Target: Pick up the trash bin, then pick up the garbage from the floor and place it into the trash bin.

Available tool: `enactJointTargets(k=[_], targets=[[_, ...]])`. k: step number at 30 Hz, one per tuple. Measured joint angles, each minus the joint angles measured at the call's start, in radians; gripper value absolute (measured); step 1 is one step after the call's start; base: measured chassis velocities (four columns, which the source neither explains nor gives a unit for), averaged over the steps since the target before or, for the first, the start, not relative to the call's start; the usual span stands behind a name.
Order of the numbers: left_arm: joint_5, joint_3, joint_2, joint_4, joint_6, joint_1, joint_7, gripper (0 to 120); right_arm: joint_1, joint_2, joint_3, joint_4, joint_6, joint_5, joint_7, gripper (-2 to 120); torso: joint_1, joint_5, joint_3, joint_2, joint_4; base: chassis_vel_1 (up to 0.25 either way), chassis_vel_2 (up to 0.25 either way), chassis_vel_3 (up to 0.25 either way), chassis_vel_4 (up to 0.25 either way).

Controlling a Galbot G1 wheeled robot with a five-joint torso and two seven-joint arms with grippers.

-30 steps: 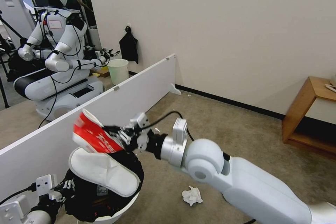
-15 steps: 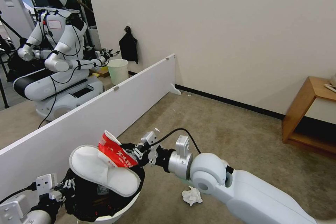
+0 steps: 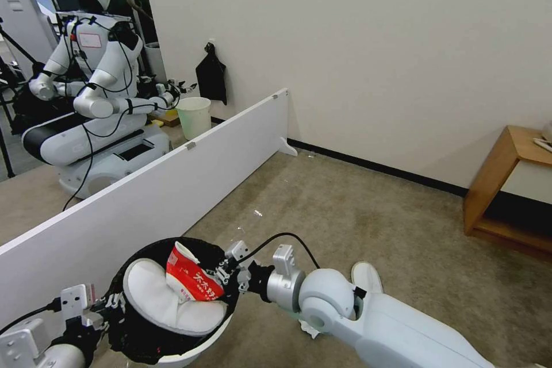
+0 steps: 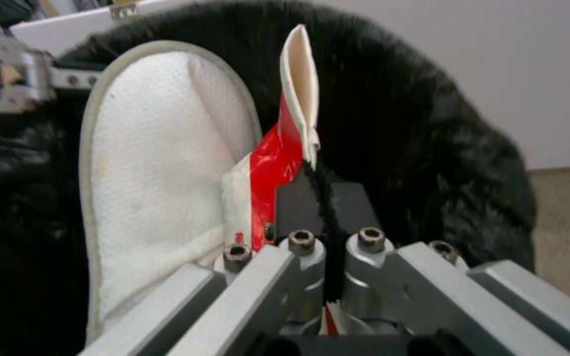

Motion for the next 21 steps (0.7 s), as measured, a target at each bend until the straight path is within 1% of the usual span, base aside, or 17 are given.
enactJointTargets(k=[13,21], targets=[[0.001,0.006,0.000,-0.004,0.001,-0.002,0.002,4,0.000,0.031,-0.031,-0.017,-0.030,0.015,0.018,0,0.000,0.0000,0.000,0.000,0.0000,0.000,0.000,0.000,0.000],[0.003,0.009,-0.002,-0.005,0.003,-0.002,0.003,4,-0.002,0.058,-0.058,-0.031,-0.038,0.033,0.048,0,0.000,0.0000,0.000,0.000,0.0000,0.000,0.000,0.000,0.000]])
